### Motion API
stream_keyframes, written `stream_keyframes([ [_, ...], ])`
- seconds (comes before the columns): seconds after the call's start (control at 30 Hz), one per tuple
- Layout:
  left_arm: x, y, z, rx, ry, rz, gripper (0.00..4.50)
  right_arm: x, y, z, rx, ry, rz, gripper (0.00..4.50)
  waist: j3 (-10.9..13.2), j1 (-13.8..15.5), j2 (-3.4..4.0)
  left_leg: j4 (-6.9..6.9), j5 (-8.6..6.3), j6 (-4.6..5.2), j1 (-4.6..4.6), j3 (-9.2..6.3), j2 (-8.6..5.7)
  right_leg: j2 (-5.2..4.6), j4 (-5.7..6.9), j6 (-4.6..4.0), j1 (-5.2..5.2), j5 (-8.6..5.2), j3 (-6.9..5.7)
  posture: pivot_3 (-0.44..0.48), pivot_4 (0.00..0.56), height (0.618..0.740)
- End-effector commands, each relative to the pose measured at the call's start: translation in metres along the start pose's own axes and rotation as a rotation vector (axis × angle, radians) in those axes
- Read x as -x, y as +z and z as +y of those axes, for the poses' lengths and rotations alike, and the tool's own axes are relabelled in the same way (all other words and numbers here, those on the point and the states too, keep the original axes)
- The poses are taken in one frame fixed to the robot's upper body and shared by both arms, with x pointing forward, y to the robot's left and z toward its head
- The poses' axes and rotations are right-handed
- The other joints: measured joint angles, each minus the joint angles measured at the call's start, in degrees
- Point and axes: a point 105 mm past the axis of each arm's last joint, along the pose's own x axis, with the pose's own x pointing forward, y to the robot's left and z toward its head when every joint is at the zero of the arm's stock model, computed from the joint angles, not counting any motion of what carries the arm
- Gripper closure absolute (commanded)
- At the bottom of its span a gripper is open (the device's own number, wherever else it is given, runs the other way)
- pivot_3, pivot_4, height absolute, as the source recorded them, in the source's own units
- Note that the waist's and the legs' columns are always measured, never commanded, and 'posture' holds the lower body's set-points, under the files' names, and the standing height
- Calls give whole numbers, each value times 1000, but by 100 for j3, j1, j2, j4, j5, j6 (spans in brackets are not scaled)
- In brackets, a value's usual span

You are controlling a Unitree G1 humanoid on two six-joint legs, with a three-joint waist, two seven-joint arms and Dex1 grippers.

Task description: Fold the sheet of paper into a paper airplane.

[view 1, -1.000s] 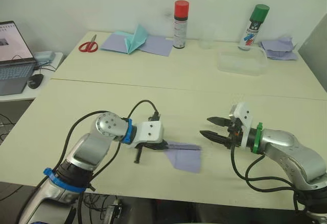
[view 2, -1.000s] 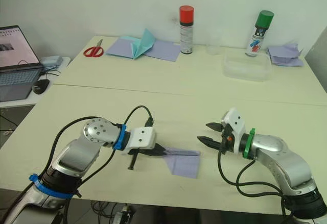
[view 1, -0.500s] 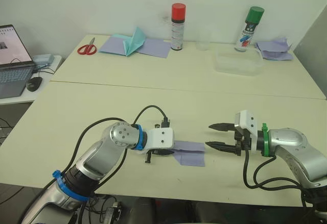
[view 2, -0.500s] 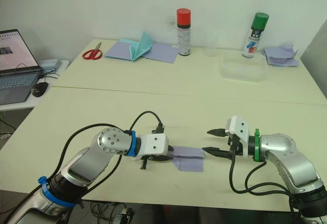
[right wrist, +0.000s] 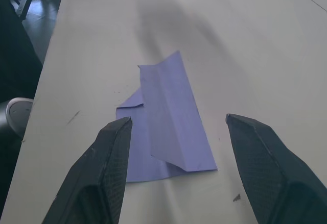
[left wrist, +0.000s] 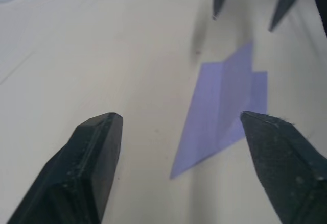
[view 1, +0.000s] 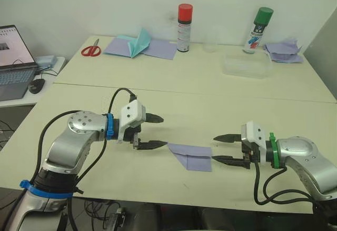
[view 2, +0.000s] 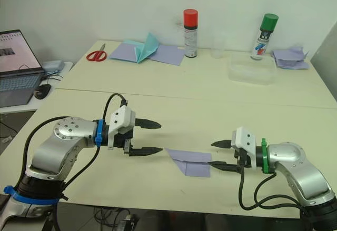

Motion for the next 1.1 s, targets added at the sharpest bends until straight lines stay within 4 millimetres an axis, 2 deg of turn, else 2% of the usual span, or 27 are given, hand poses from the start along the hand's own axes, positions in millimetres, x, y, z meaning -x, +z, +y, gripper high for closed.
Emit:
stream_keyframes([
  [0.03, -17, -5, -3, -7, 33, -37, 1655, -1, 12, 8, 94, 13, -15, 1438, 0, 1, -1, 1, 0, 0, -1, 0, 0, -1, -1, 0, 0, 0, 1, 0, 150, 740],
  [0.17, -32, -14, -10, -20, 22, -24, 3029, -3, 10, 13, 120, 13, -8, 1438, 0, -14, -1, 1, 0, 0, 0, -1, 5, -1, -1, -3, 0, 2, 3, 0, 150, 740],
  [0.3, -45, -37, -17, -17, 17, 38, 4393, -4, 14, 16, 149, 1, -19, 1438, 0, -14, 1, -1, 0, -1, 3, -4, 6, 2, 1, -3, 0, 2, 2, 0, 150, 740],
  [0.47, -48, -48, -30, -1, -40, 71, 4478, -1, 14, 22, 156, 9, -12, 1438, 0, -16, 0, -2, 0, -1, 1, -4, 7, 2, 0, -3, 0, 2, 2, 0, 150, 740],
  [0.5, -50, -55, -30, -3, -36, 106, 4478, -2, 14, 23, 168, 11, -9, 1438, 0, -16, 0, -2, 0, -1, 2, -3, 6, 2, 1, -3, 0, 2, 2, 0, 150, 740],
  [0.7, -60, -78, -34, 9, -47, 204, 4478, -19, 8, 12, 277, -48, 18, 1438, -1, -17, 0, -1, 0, -1, 29, -2, 2, 2, -1, 1, 26, -1, 3, 0, 150, 740],
  [0.87, -61, -80, -37, 32, -60, 211, 4478, -31, 1, 9, 314, -46, 35, 1438, -5, 3, 4, 0, 0, 0, 33, -2, -2, 0, -5, 1, 34, -1, 3, 0, 150, 740],
  [1.1, -57, -81, -37, 38, -62, 223, 4478, -34, -1, 11, 336, -25, 36, 1438, -6, 2, 5, 0, 0, 0, 35, -3, 0, 0, -4, 0, 35, -1, 2, 0, 150, 740],
])
